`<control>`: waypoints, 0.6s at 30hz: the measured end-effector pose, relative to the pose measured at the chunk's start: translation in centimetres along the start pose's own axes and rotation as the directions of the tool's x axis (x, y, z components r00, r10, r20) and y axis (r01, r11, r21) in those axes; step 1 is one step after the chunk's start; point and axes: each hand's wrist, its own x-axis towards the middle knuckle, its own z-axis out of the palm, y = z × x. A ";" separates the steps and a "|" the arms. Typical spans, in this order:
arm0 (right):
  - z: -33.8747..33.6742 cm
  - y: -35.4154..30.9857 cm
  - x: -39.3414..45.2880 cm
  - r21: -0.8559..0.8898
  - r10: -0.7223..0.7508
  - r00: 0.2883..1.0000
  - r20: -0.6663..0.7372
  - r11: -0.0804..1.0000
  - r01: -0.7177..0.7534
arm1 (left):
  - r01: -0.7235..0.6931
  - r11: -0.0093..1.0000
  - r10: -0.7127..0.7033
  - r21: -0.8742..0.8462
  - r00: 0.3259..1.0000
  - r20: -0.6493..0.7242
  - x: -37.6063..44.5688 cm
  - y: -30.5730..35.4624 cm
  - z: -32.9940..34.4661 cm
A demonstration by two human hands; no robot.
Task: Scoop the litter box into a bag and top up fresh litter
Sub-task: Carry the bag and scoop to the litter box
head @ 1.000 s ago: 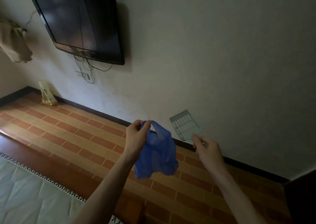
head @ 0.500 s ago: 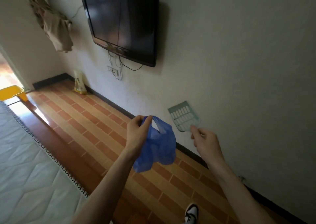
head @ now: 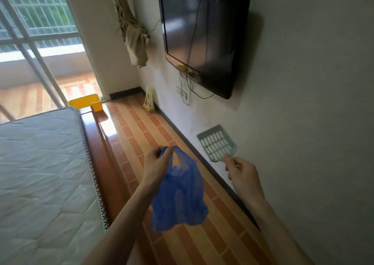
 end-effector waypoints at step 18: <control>7.7 -1.9 20.0 0.050 -0.125 0.939 0.320 0.992 0.115 | 0.010 0.999 -0.023 -0.042 0.946 -0.322 14.0 1.9 2.3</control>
